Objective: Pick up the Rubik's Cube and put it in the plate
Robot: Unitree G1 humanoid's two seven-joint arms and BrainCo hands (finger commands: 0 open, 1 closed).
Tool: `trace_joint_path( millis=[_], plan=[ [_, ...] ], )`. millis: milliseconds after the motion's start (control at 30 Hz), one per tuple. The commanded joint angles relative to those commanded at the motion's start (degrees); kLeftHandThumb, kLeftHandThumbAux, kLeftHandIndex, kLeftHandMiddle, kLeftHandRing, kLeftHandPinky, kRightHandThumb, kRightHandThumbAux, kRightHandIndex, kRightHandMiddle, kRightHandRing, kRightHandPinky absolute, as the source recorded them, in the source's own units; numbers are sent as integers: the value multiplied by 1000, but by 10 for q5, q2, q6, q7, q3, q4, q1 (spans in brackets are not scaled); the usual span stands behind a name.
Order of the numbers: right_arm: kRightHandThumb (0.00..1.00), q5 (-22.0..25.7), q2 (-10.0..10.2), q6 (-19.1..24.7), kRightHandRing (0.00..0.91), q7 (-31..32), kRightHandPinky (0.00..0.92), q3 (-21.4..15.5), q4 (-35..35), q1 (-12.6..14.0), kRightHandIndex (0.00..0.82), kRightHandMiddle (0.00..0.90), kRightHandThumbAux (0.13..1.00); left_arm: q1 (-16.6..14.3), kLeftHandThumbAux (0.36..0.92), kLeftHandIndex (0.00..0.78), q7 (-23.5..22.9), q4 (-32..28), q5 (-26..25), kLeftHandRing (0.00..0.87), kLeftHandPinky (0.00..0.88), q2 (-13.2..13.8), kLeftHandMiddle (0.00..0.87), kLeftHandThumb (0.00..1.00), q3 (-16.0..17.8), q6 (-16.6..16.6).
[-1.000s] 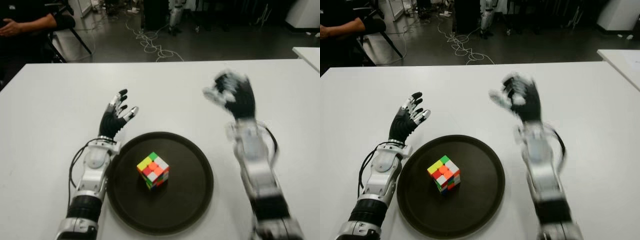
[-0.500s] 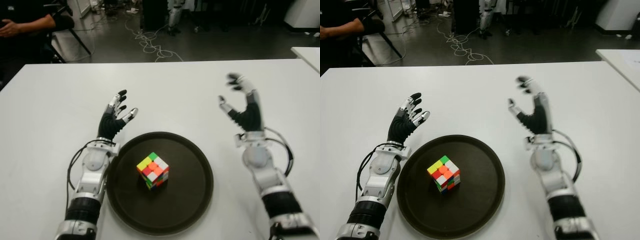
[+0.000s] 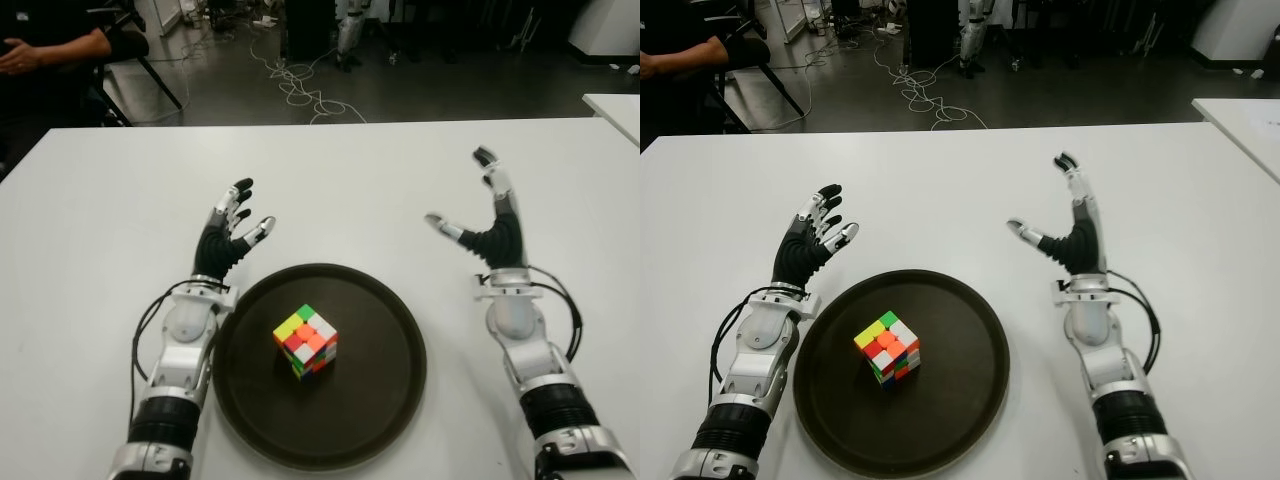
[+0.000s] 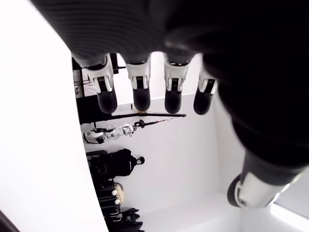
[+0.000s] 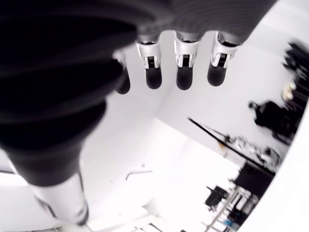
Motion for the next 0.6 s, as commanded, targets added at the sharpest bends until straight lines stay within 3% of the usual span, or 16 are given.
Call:
trace_joint_path(
  millis=[267,600],
  plan=[
    [143,23,6,19,59,27,33,-4,-8,-1,13,87,801,-3,669,57,0,8,1,30,0,0,86,0,1,-5],
    [86,45,7,53,92,52,69,-9,-8,-10,21,105,810,-6,681,48,0,10,4,26,0,1,79,0,-1,-6]
  ],
)
